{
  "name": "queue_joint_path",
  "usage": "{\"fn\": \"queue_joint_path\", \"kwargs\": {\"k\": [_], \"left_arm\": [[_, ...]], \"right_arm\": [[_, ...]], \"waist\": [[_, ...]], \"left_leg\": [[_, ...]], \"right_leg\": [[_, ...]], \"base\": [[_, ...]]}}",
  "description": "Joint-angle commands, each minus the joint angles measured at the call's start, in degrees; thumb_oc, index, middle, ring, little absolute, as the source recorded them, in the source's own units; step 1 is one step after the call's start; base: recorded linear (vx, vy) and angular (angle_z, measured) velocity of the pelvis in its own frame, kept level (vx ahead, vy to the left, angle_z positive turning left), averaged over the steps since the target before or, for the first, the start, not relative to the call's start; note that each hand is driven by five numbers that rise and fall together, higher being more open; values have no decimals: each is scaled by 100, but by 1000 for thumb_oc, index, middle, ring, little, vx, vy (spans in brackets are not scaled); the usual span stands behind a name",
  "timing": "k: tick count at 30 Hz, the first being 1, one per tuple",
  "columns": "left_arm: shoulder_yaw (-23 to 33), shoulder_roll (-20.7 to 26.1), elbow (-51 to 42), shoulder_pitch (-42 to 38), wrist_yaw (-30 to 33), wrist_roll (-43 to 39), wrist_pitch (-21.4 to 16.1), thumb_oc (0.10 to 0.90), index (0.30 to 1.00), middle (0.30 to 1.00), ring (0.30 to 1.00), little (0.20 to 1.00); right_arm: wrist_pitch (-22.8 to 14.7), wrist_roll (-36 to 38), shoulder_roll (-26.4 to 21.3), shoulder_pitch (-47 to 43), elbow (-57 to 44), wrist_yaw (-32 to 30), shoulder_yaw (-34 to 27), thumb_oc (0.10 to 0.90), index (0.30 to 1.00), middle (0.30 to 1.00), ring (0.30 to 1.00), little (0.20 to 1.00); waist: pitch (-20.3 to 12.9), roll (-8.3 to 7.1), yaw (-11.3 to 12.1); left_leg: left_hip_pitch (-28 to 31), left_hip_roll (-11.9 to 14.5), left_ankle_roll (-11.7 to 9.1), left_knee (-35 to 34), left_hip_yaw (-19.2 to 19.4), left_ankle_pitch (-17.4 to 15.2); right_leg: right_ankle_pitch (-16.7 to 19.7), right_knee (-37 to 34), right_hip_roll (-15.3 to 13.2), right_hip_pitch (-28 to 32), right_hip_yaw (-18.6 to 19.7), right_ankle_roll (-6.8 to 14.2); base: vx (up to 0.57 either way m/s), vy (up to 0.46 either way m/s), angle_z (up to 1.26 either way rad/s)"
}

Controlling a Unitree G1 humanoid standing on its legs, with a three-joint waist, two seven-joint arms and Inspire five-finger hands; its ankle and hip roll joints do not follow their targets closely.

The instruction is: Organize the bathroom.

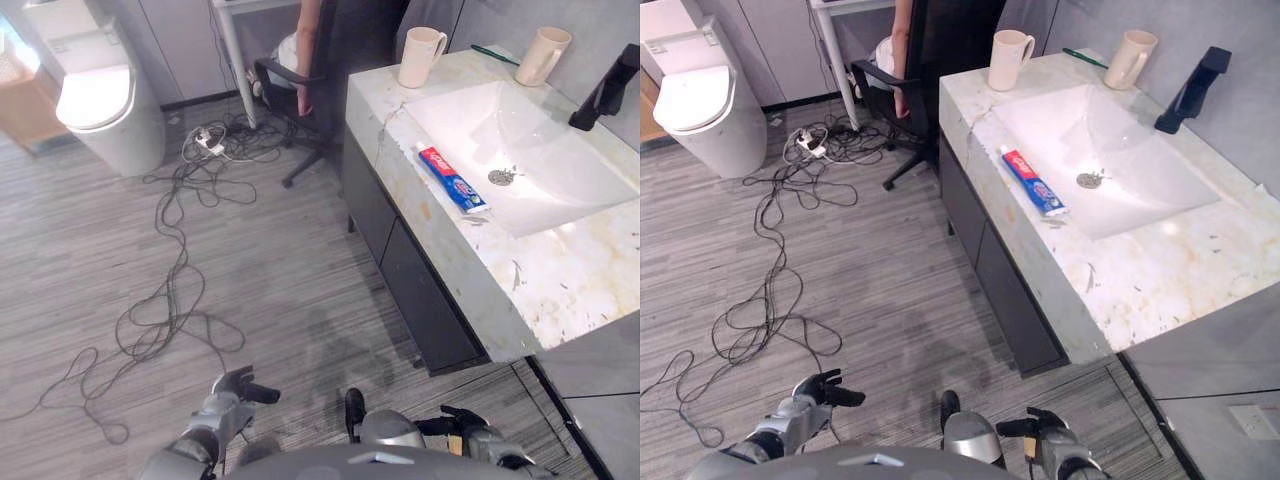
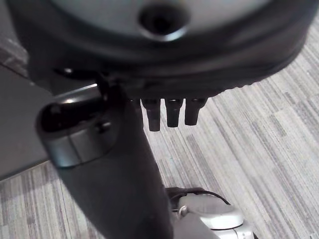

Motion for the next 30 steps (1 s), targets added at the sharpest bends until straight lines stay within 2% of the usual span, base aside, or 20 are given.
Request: {"fn": "queue_joint_path", "kwargs": {"k": [1, 3, 6, 7, 8, 11, 13, 14, 15, 18, 19, 20, 21, 23, 25, 26, 27, 28, 29, 30], "left_arm": [[-1, 283, -157, -50, 180, 108, -207, 800, 900, 900, 900, 900], [37, 305, -117, 39, 185, 80, -328, 800, 900, 900, 900, 900], [42, 306, -110, 58, 191, 71, -350, 800, 900, 900, 900, 900], [195, 362, -6, 216, 234, 66, -402, 800, 900, 900, 900, 900], [245, 381, 33, 240, 222, 76, -378, 800, 900, 900, 900, 900], [311, 429, 124, 301, 157, 199, -305, 800, 900, 900, 900, 900], [238, 469, 134, 337, 88, 284, -235, 800, 900, 900, 900, 900], [237, 469, 133, 338, 88, 284, -234, 800, 900, 900, 900, 900], [136, 515, 110, 338, 2, 335, -144, 800, 900, 900, 900, 900], [9, 503, 163, 372, -85, 524, -115, 800, 900, 900, 900, 900], [-39, 487, 190, 374, -98, 603, -94, 800, 900, 900, 900, 900], [-48, 485, 194, 374, -96, 607, -93, 800, 900, 900, 900, 900], [-135, 460, 255, 400, -85, 720, -107, 800, 900, 900, 900, 900], [-176, 464, 301, 430, -60, 849, -102, 800, 900, 900, 900, 900], [-152, 456, 300, 438, 42, 735, -78, 800, 900, 900, 900, 900], [-141, 430, 292, 418, 93, 687, -59, 800, 900, 900, 900, 900], [-139, 426, 291, 416, 96, 695, -58, 800, 900, 900, 900, 900], [-146, 404, 290, 391, 141, 695, -42, 800, 900, 900, 900, 900], [-174, 356, 296, 346, 210, 680, -43, 800, 900, 900, 900, 900], [-199, 325, 298, 318, 252, 675, -35, 800, 900, 900, 900, 900]], "right_arm": [[-27, 132, -16, 119, 182, -163, 178, 800, 900, 900, 900, 900], [-34, 111, -2, 117, 199, -174, 230, 800, 900, 900, 900, 900], [-35, 108, -1, 119, 204, -178, 238, 800, 900, 900, 900, 900], [14, 98, 16, 145, 238, -211, 309, 800, 900, 900, 900, 900], [18, 93, 15, 148, 254, -217, 299, 800, 900, 900, 900, 900], [14, 69, 24, 105, 292, -232, 270, 800, 900, 900, 900, 900], [28, 73, 21, 96, 267, -253, 245, 800, 900, 900, 900, 900], [29, 73, 21, 97, 266, -253, 245, 800, 900, 900, 900, 900], [14, 202, 42, 148, 213, -288, 179, 800, 900, 900, 900, 900], [-72, 277, 102, 208, 177, -279, 110, 800, 900, 900, 900, 900], [-96, 276, 118, 213, 168, -267, 102, 800, 900, 900, 900, 900], [-96, 266, 120, 213, 168, -260, 102, 800, 900, 900, 900, 900], [-136, 184, 135, 225, 168, -208, 118, 800, 900, 900, 900, 900], [-171, 66, 131, 228, 172, -86, 124, 800, 900, 900, 900, 900], [-185, -141, 150, 170, 170, 17, 206, 800, 900, 900, 900, 900], [-200, -222, 168, 143, 181, 15, 251, 800, 900, 900, 900, 900], [-201, -214, 169, 142, 183, -2, 255, 800, 900, 900, 900, 900], [-194, -196, 177, 139, 166, -47, 287, 800, 900, 900, 900, 900], [-203, -144, 165, 153, 158, -101, 304, 800, 900, 900, 900, 900], [-198, -86, 147, 164, 161, -127, 300, 800, 900, 900, 900, 900]], "waist": [[-251, -31, -65], [-221, 7, 7], [-209, 13, 23], [-184, 140, 167], [-190, 170, 174], [-226, 288, 183], [-219, 380, 174], [-220, 376, 176], [-200, 426, 136], [-189, 476, 107], [-175, 508, 110], [-177, 507, 118], [-148, 549, 140], [-118, 534, 168], [-110, 467, 159], [-134, 332, 94], [-119, 324, 79], [-140, 250, 52], [-151, 103, -24], [-156, 38, -63]], "left_leg": [[139, 34, 350, -915, 33, 479], [98, 377, 218, -1337, -50, 780], [104, 440, 190, -1417, -62, 842], [-42, 1045, -15, -1927, -169, 1457], [-45, 1084, -12, -1911, -123, 1446], [73, 1027, -13, -1923, -107, 1310], [151, 886, 4, -1897, -126, 1175], [151, 881, 6, -1893, -123, 1171], [144, 689, 131, -1766, -79, 978], [205, 380, 360, -1810, -70, 779], [216, 306, 431, -1826, -37, 717], [215, 292, 442, -1824, -24, 706], [228, 185, 541, -1798, 57, 566], [252, 69, 605, -1729, 155, 444], [324, -18, 628, -1745, 376, 410], [434, -172, 619, -1816, 530, 390], [469, -178, 616, -1831, 535, 386], [515, -284, 614, -1866, 606, 369], [662, -514, 621, -1982, 633, 285], [759, -638, 625, -2048, 624, 228]], "right_leg": [[-532, 964, 251, -601, 393, 705], [-658, 936, 279, -456, 533, 732], [-682, 930, 281, -416, 555, 737], [-995, 963, 245, -150, 683, 807], [-1067, 1041, 190, -144, 666, 829], [-1204, 1419, 12, -291, 587, 939], [-1291, 1809, -135, -484, 573, 1030], [-1302, 1825, -141, -491, 577, 1032], [-1341, 2360, -280, -697, 620, 1107], [-981, 3355, -415, -1145, 758, 1252], [-774, 3721, -467, -1301, 784, 1230], [-750, 3796, -480, -1333, 794, 1226], [-434, 4427, -586, -1615, 800, 1182], [-266, 4533, -692, -1772, 736, 1156], [-453, 3896, -591, -1709, 523, 1157], [-592, 2819, -371, -1601, 241, 1161], [-603, 2711, -342, -1557, 202, 1159], [-621, 2233, -248, -1552, 55, 1110], [-286, 1413, -106, -1594, -146, 1111], [-7, 1059, -37, -1637, -244, 1153]], "base": [[288, 203, -41], [265, 180, -45], [234, 165, -48], [574, 448, -25], [646, 529, -49], [279, 347, -54], [228, 354, -12], [243, 409, -3], [227, 382, 2], [257, 391, -5], [170, 259, -5], [202, 313, -20], [172, 246, -45], [270, 280, -66], [280, 178, -42], [207, 85, -55], [243, 93, -71], [223, 71, -71], [284, 88, -65], [314, 94, -56]]}}
